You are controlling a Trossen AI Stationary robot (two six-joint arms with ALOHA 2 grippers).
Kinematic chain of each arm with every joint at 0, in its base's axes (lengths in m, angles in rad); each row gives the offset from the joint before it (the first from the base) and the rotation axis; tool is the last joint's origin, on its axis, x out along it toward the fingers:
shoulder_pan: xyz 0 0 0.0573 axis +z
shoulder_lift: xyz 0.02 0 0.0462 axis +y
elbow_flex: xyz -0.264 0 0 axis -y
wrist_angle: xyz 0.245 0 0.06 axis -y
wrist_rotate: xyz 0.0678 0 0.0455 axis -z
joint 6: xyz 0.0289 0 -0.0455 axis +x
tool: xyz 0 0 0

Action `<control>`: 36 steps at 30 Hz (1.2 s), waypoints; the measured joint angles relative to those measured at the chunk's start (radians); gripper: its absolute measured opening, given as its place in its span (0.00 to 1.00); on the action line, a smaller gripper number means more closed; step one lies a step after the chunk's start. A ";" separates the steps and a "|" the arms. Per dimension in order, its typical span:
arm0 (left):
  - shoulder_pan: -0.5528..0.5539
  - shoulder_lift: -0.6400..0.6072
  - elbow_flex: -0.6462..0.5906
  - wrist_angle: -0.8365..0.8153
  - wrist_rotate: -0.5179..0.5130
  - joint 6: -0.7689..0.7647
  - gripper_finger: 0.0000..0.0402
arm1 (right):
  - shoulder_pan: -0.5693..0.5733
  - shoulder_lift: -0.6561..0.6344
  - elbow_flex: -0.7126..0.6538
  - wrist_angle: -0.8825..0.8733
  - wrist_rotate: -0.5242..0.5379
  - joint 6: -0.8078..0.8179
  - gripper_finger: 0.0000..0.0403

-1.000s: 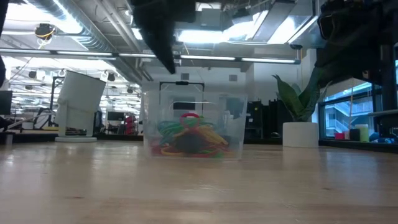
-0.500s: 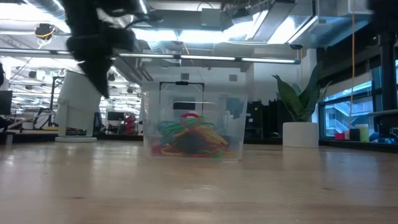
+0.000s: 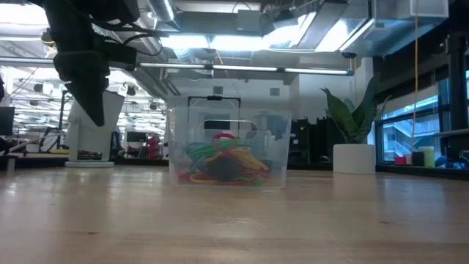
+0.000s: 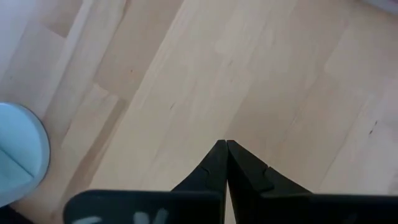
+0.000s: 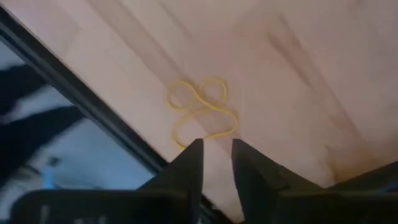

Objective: Pick and place rubber bands into bin
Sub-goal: Put the yellow rubber band into the transparent bin

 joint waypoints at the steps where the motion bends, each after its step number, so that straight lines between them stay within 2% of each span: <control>1: 0.000 0.000 0.000 0.000 0.000 0.000 0.01 | 0.017 0.020 0.000 0.001 -0.001 -0.023 0.24; 5: 0.000 0.000 0.000 0.001 -0.002 0.007 0.01 | 0.085 0.094 0.000 0.044 -0.002 -0.142 0.33; 12: 0.000 0.000 0.000 0.018 -0.003 0.025 0.01 | 0.137 0.196 0.000 0.104 0.030 -0.207 0.44; 17: 0.000 0.000 0.000 0.023 0.005 0.042 0.01 | 0.139 0.265 0.000 0.137 0.035 -0.231 0.46; 20: 0.000 0.001 0.000 0.023 0.060 0.107 0.01 | 0.139 0.308 0.000 0.151 0.035 -0.231 0.46; 24: 0.000 0.001 0.000 0.023 0.128 0.227 0.01 | 0.138 0.350 0.005 0.155 0.033 -0.232 0.41; 26: 0.000 0.001 0.000 0.026 0.148 0.236 0.01 | 0.139 0.360 0.005 0.160 0.046 -0.231 0.36; 30: -0.017 -0.016 0.000 0.123 0.176 0.310 0.00 | 0.139 0.360 0.004 0.164 0.062 -0.230 0.19; 33: -0.042 -0.049 0.000 0.251 0.167 0.379 0.00 | 0.139 0.339 0.000 0.152 0.073 -0.226 0.04; 36: -0.063 -0.093 0.000 0.345 0.108 0.425 0.00 | 0.140 0.312 -0.004 0.143 0.085 -0.213 0.03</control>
